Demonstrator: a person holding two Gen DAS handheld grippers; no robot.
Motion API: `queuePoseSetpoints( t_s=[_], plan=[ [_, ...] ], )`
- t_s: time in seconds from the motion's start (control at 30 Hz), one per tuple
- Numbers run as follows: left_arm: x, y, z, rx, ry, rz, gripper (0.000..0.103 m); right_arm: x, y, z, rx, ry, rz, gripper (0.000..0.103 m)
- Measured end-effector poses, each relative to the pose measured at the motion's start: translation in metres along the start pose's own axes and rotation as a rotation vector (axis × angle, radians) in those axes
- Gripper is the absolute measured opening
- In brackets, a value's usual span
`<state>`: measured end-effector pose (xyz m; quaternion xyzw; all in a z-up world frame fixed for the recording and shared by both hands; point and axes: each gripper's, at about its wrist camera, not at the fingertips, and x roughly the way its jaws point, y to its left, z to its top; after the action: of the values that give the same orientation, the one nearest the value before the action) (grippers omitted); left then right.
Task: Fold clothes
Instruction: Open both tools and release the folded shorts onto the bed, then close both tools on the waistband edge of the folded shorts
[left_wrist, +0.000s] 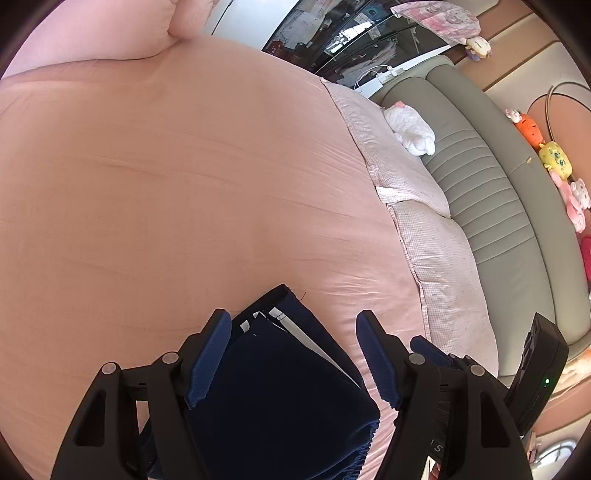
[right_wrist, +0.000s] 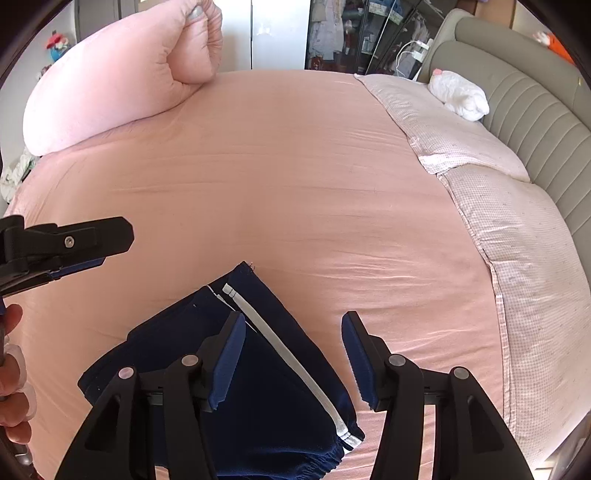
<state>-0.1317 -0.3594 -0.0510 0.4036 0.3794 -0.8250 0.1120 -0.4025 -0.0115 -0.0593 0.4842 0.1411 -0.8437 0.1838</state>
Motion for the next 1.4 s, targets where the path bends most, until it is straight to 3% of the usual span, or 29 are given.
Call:
queuePoseSetpoints(
  t_s=[0.33, 0.63, 0.8, 0.93, 1.4],
  plan=[
    [0.004, 0.005, -0.023, 0.149, 0.028, 0.051, 0.069, 0.004, -0.012, -0.023, 0.020, 0.030, 0.033, 0.054],
    [0.004, 0.031, -0.049, 0.218, 0.088, 0.116, 0.069, 0.011, -0.012, -0.056, 0.011, 0.061, 0.072, 0.054],
    [-0.002, 0.050, -0.061, 0.199, 0.132, 0.092, 0.069, 0.014, -0.019, -0.076, 0.027, 0.078, 0.102, 0.054],
    [-0.003, 0.061, -0.072, 0.231, 0.148, 0.129, 0.069, 0.016, -0.024, -0.092, 0.041, 0.092, 0.125, 0.054],
    [-0.004, 0.095, -0.105, 0.216, 0.226, 0.118, 0.069, 0.013, -0.052, -0.139, 0.176, 0.100, 0.245, 0.054]
  ],
)
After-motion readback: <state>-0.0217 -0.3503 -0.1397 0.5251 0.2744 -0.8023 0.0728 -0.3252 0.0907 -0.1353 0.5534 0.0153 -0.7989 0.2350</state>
